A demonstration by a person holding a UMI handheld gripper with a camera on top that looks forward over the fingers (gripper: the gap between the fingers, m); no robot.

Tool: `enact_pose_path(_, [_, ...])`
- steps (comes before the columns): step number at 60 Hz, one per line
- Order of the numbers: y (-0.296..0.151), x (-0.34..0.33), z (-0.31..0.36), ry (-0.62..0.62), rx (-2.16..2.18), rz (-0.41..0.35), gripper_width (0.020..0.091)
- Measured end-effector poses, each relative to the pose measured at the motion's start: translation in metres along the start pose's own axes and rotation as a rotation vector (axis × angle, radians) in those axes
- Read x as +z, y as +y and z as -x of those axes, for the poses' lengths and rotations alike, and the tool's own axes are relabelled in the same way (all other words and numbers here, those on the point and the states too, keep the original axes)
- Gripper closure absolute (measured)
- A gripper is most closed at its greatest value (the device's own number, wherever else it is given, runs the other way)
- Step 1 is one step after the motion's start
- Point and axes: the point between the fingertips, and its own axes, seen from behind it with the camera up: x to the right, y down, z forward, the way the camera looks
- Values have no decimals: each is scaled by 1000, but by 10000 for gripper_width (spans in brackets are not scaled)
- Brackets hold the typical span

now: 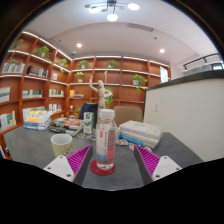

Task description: Pour water

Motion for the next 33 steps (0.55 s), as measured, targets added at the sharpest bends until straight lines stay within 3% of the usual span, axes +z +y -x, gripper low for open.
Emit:
enact_pose_path(7, [-4,-29,-5,47,26,4,233])
enact_pose_path(15, [-8,-54,1,1,77,8,236])
enact_pose_path(33, [-6,-69,-9,44,73,1,243])
